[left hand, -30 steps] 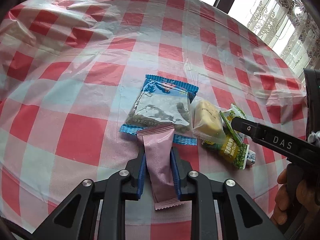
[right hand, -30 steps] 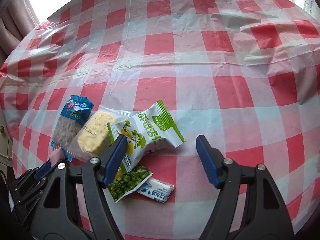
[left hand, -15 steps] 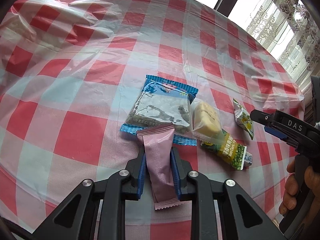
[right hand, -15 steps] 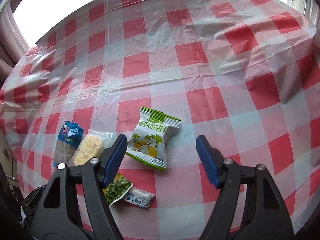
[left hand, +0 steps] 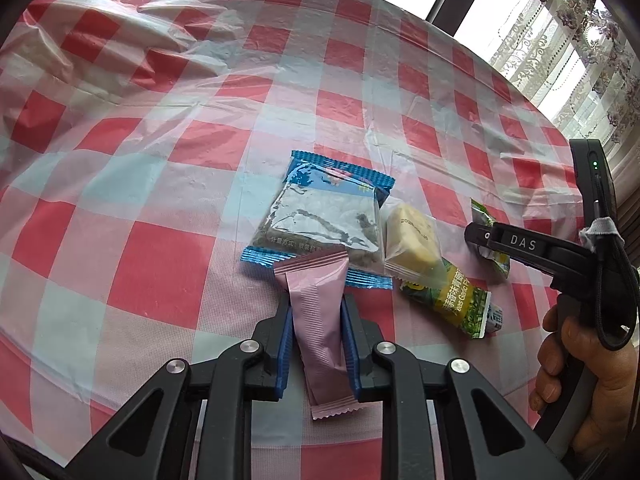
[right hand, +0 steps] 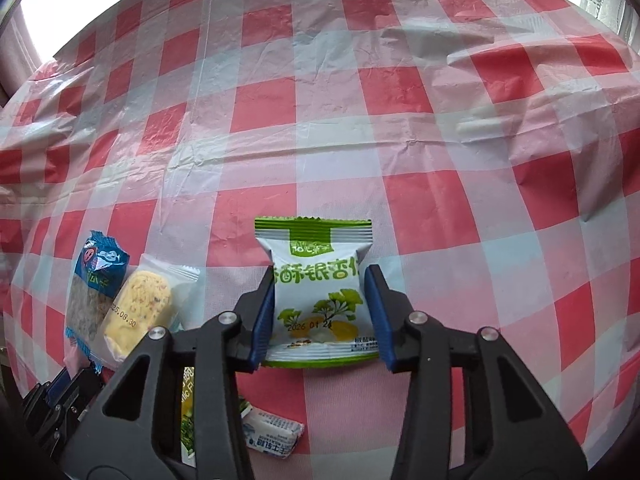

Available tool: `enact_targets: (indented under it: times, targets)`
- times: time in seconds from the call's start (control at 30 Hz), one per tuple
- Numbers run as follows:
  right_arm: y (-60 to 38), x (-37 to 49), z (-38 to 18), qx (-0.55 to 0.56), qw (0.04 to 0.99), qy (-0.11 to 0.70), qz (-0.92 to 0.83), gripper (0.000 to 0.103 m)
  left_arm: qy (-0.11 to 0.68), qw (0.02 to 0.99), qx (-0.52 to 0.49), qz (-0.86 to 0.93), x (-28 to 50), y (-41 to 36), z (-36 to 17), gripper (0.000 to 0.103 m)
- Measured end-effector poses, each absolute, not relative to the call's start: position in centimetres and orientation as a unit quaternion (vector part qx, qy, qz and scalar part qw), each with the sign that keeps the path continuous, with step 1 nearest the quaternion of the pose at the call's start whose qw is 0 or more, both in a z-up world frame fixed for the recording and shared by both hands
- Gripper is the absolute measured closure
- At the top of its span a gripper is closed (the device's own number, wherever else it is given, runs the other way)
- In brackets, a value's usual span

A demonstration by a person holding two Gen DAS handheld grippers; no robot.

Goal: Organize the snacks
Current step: 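Grasp the pink wrapper with left tool while right tool grasps green-white snack packet, then carry both packets to the white box and open both tools over it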

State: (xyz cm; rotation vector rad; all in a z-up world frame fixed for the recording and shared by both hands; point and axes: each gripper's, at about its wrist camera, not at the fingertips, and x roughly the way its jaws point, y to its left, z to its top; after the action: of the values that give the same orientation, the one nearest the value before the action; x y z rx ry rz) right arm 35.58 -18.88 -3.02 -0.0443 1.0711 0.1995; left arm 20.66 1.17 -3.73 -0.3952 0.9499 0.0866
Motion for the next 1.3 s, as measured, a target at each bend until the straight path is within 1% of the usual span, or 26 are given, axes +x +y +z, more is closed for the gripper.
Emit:
enact_targets:
  times: [0.17, 0.63, 1.03, 1.3]
  targets:
    - [-20.1, 34.0, -2.9, -0.02, 0.857, 0.505, 0.102, 0.06, 0.448, 0.874, -0.184, 0.043, 20.4, 1.0, -3.4, 0.08]
    - [-24.9, 27.7, -1.2, -0.015, 0.863, 0.495, 0.103, 0.06, 0.437, 0.886, -0.156, 0.024, 19.0, -1.6, -1.0, 0.08]
    - [-29.7, 23.0, 1.2, -0.001, 0.873, 0.479, 0.099, 0.06, 0.439, 0.889, -0.129, -0.029, 17.4, -7.3, 1.4, 0.08]
    - [-33.8, 20.1, 1.9, 0.01, 0.876, 0.476, 0.081, 0.06, 0.442, 0.887, -0.105, -0.085, 16.3, -12.8, 2.5, 0.08]
